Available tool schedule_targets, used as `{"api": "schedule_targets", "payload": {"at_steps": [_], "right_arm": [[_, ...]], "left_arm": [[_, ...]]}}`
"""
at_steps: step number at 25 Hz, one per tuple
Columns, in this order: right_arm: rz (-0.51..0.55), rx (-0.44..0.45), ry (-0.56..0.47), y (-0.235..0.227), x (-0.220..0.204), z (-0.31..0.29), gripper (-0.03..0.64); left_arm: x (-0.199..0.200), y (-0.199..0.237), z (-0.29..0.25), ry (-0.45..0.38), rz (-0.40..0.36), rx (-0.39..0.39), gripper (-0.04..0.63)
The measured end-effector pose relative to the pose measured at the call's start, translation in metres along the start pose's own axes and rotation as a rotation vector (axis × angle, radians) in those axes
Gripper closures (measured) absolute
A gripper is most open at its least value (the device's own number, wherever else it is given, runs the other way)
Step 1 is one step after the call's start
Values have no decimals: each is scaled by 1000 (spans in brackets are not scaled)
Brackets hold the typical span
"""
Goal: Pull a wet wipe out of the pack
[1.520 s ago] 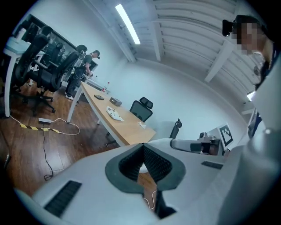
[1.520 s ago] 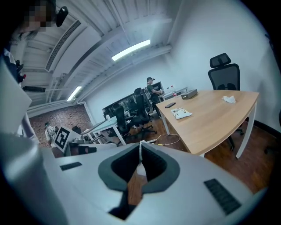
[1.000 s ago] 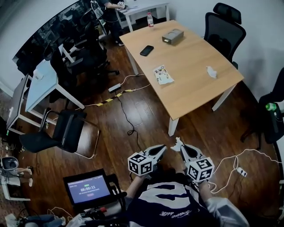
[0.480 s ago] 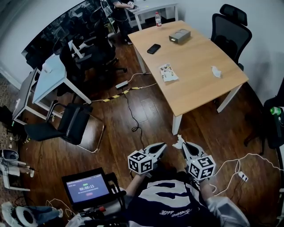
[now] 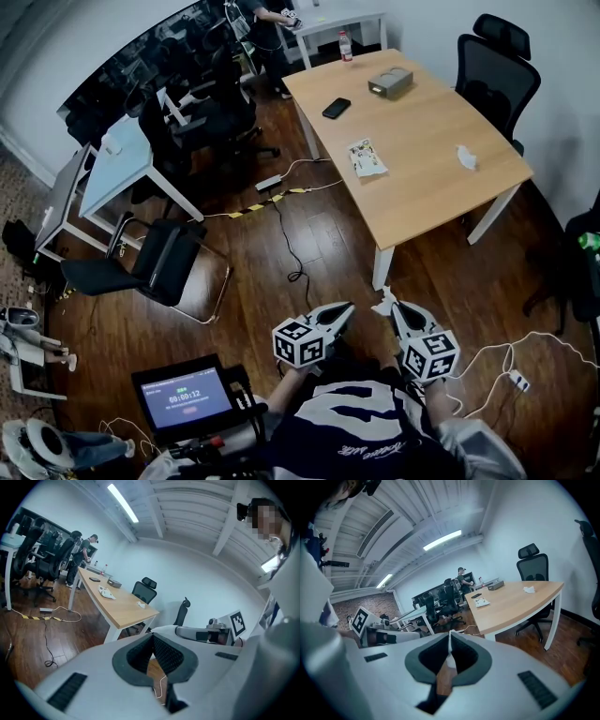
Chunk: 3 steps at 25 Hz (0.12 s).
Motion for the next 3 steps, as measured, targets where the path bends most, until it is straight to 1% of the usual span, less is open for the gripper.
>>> {"api": "schedule_targets", "payload": {"at_steps": [3], "right_arm": [[-7,-9,-6,0,-1,0,609]], "left_arm": [[3,0,1,4,-10,-6,592]]}}
Point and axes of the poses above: the fingertips, and each gripper's own axes: z backward along the fingers, y to its left, x out of its top, the point moved 10 cm from there along z, backward along the fingers, and after that the axes turned 4 degrees about x, right-handed, at the moved point
